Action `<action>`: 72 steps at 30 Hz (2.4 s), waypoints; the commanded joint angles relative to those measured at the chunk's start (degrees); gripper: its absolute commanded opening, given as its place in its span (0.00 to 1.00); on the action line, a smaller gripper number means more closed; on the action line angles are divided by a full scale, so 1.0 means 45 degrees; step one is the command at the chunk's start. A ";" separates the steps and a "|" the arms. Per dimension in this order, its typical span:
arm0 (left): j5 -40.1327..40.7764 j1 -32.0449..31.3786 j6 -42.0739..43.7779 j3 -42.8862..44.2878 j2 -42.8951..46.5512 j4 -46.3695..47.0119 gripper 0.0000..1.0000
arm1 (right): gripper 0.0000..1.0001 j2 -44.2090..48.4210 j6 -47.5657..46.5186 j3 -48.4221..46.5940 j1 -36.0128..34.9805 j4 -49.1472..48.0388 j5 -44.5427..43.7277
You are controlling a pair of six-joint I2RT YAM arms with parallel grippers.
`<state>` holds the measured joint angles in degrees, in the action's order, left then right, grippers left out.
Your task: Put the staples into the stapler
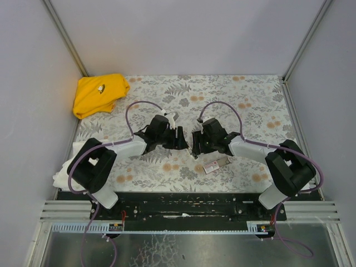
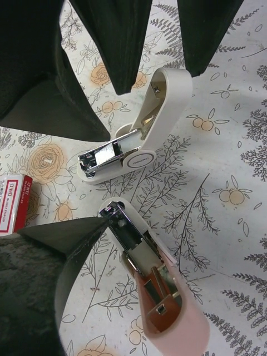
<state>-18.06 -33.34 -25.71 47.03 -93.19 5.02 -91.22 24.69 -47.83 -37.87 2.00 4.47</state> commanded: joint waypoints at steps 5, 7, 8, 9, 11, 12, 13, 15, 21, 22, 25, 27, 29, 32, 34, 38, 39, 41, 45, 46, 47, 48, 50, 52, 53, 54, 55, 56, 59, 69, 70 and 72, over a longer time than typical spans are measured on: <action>-0.0738 0.0007 0.0449 0.0343 -0.0604 0.1911 0.52 | 0.57 -0.0285 0.0052 -0.0703 -0.0051 -0.0054 -0.0004; -0.0770 -0.0007 0.0471 0.0288 -0.0636 0.2063 0.49 | 0.57 -0.0333 0.0019 -0.0718 -0.0090 0.0035 -0.0078; -0.0790 -0.0014 0.0479 0.0265 -0.0641 0.2100 0.47 | 0.57 -0.0351 0.0004 -0.0703 -0.0114 0.0070 -0.0098; -0.0790 -0.0032 0.0477 0.0225 -0.0657 0.2141 0.46 | 0.57 -0.0354 -0.0015 -0.0692 -0.0151 0.0093 -0.0154; -0.0787 -0.0016 0.0498 0.0155 -0.0631 0.2238 0.43 | 0.57 -0.0369 -0.0008 -0.0632 -0.0224 0.0199 -0.0254; -0.0790 -0.0023 0.0499 0.0124 -0.0607 0.2285 0.42 | 0.57 -0.0373 -0.0026 -0.0629 -0.0272 0.0249 -0.0360; -0.0776 -0.0033 0.0500 0.0093 -0.0586 0.2301 0.41 | 0.57 -0.0417 -0.0026 -0.0641 -0.0308 0.0299 -0.0436; -0.0720 -0.0042 0.0525 0.0049 -0.0566 0.2306 0.39 | 0.58 -0.0468 -0.0053 -0.0641 -0.0433 0.0449 -0.0595; -0.0665 -0.0109 0.0575 0.0024 -0.0517 0.2279 0.35 | 0.59 -0.0658 -0.0023 -0.0656 -0.0698 0.0795 -0.1189; -0.0660 -0.0110 0.0592 0.0029 -0.0519 0.2271 0.34 | 0.59 -0.0707 -0.0011 -0.0659 -0.0722 0.0868 -0.1320; -0.0606 -0.0133 0.0610 0.0040 -0.0504 0.2235 0.32 | 0.59 -0.0826 0.0040 -0.0725 -0.0830 0.1052 -0.1660; -0.0548 -0.0158 0.0624 0.0041 -0.0484 0.2196 0.30 | 0.59 -0.0831 0.0121 -0.0754 -0.0884 0.1138 -0.1837; -0.0514 -0.0167 0.0652 0.0050 -0.0460 0.2175 0.28 | 0.59 -0.1139 0.0171 -0.0827 -0.0965 0.1277 -0.2043; -0.0410 -0.0189 0.0678 0.0026 -0.0392 0.2135 0.27 | 0.58 -0.1271 0.0200 -0.0938 -0.1102 0.1512 -0.2398; -0.0324 -0.0236 0.0716 -0.0005 -0.0305 0.2126 0.27 | 0.58 -0.1264 0.0216 -0.0971 -0.1191 0.1672 -0.2644; 0.0022 -0.0373 0.0889 -0.0071 -0.0078 0.2063 0.25 | 0.58 -0.0967 0.0378 -0.0868 -0.1271 0.1833 -0.2803; 0.0097 -0.0424 0.0958 -0.0071 -0.0039 0.2048 0.24 | 0.58 -0.0672 0.0423 -0.0856 -0.1263 0.1864 -0.2860; 0.0213 -0.0557 0.1112 -0.0082 0.0018 0.2007 0.23 | 0.58 -0.0449 0.0497 -0.0853 -0.1269 0.2011 -0.3065; 0.0505 -0.0766 0.1267 -0.0099 0.0101 0.1945 0.23 | 0.59 -0.0380 0.0575 -0.0822 -0.1271 0.2211 -0.3359; 0.0585 -0.0795 0.1316 -0.0089 0.0120 0.1929 0.23 | 0.59 -0.0391 0.0611 -0.0785 -0.1272 0.2226 -0.3393; 0.0661 -0.0848 0.1378 -0.0056 0.0129 0.1888 0.23 | 0.58 -0.0388 0.0647 -0.0751 -0.1273 0.2258 -0.3444; 0.0758 -0.0898 0.1437 -0.0020 0.0128 0.1809 0.23 | 0.58 -0.0365 0.0691 -0.0712 -0.1255 0.2288 -0.3468; 0.1059 -0.1004 0.1588 0.0044 0.0151 0.1645 0.22 | 0.59 -0.0229 0.0747 -0.0612 -0.1272 0.2319 -0.3483; 0.1382 -0.1089 0.1725 0.0091 0.0178 0.1508 0.21 | 0.59 0.0004 0.0797 -0.0530 -0.1268 0.2310 -0.3409; 0.1530 -0.1124 0.1763 0.0106 0.0215 0.1484 0.21 | 0.60 0.0130 0.0790 -0.0516 -0.1272 0.2292 -0.3331; 0.1685 -0.1142 0.1785 0.0098 0.0227 0.1444 0.20 | 0.61 0.0234 0.0799 -0.0507 -0.1260 0.2273 -0.3236; 0.1809 -0.1162 0.1788 0.0082 0.0255 0.1410 0.20 | 0.62 0.0332 0.0783 -0.0518 -0.1271 0.2285 -0.3144; 0.1952 -0.1164 0.1789 0.0080 0.0273 0.1366 0.19 | 0.62 0.0433 0.0783 -0.0551 -0.1272 0.2289 -0.3052; 0.2533 -0.1166 0.1798 0.0126 0.0305 0.1139 0.18 | 0.64 0.0831 0.0815 -0.0615 -0.1271 0.2256 -0.2820; 0.5150 -0.0737 0.2300 0.0187 0.0649 0.0340 0.16 | 0.70 0.2712 0.0466 -0.0330 -0.0548 0.2728 -0.2584; 0.5182 -0.0623 0.2282 0.0162 0.0659 0.0334 0.16 | 0.71 0.2891 0.0429 -0.0166 -0.0298 0.2667 -0.2398; 0.5202 -0.0499 0.2277 0.0119 0.0687 0.0333 0.17 | 0.71 0.3225 0.0376 0.0355 0.0256 0.2531 -0.2042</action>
<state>0.71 -37.23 -17.41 47.11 -91.64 6.96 -80.03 27.42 -49.45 -40.95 13.45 -7.31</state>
